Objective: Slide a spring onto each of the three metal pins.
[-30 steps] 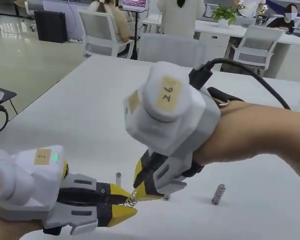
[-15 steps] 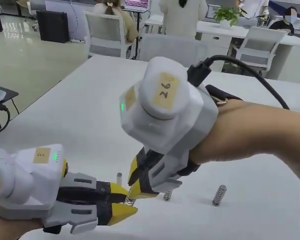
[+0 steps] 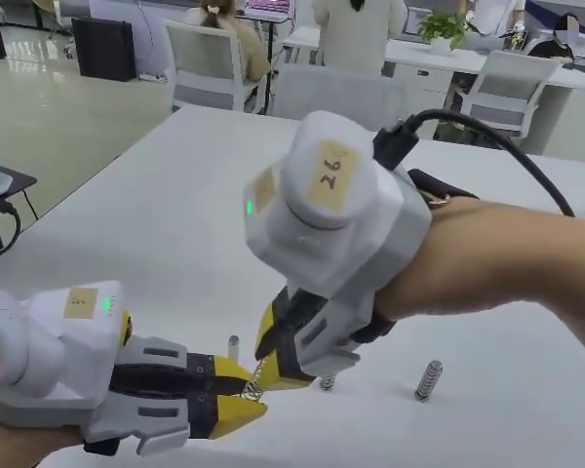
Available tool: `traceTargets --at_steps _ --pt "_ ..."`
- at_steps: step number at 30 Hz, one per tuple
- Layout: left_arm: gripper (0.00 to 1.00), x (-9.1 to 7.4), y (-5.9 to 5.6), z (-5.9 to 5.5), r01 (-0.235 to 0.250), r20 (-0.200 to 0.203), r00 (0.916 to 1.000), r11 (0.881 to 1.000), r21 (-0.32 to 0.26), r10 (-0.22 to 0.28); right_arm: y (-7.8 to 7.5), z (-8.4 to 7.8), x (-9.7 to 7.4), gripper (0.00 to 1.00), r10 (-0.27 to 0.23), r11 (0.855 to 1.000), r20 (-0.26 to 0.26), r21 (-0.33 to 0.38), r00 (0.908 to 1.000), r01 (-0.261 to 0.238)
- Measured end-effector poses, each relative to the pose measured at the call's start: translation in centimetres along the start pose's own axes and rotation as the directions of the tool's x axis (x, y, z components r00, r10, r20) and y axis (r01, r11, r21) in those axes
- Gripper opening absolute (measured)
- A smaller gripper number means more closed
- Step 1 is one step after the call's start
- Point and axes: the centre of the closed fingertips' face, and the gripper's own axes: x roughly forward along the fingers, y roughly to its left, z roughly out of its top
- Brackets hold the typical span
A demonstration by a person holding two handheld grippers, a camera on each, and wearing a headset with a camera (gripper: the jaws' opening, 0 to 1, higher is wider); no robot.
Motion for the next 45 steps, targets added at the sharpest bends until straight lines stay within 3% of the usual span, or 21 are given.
traceTargets --at_steps 27,37,45 --pt "0.02 -0.2 -0.1 0.9 -0.005 0.038 0.9993 1.000 0.012 0.004 -0.2 -0.6 1.3 0.09 0.015 0.999 0.007 0.041 0.9999 -0.015" --pt "0.02 -0.2 0.2 0.5 -0.014 0.038 0.9992 1.000 0.005 0.014 -0.6 -0.7 1.7 0.08 0.021 0.998 -0.010 0.052 0.9997 -0.021" --pt "0.09 -0.5 0.3 -0.5 -0.018 0.008 0.9998 1.000 -0.024 0.018 -0.8 -0.7 2.0 0.08 0.030 0.998 -0.023 0.051 0.9993 -0.029"
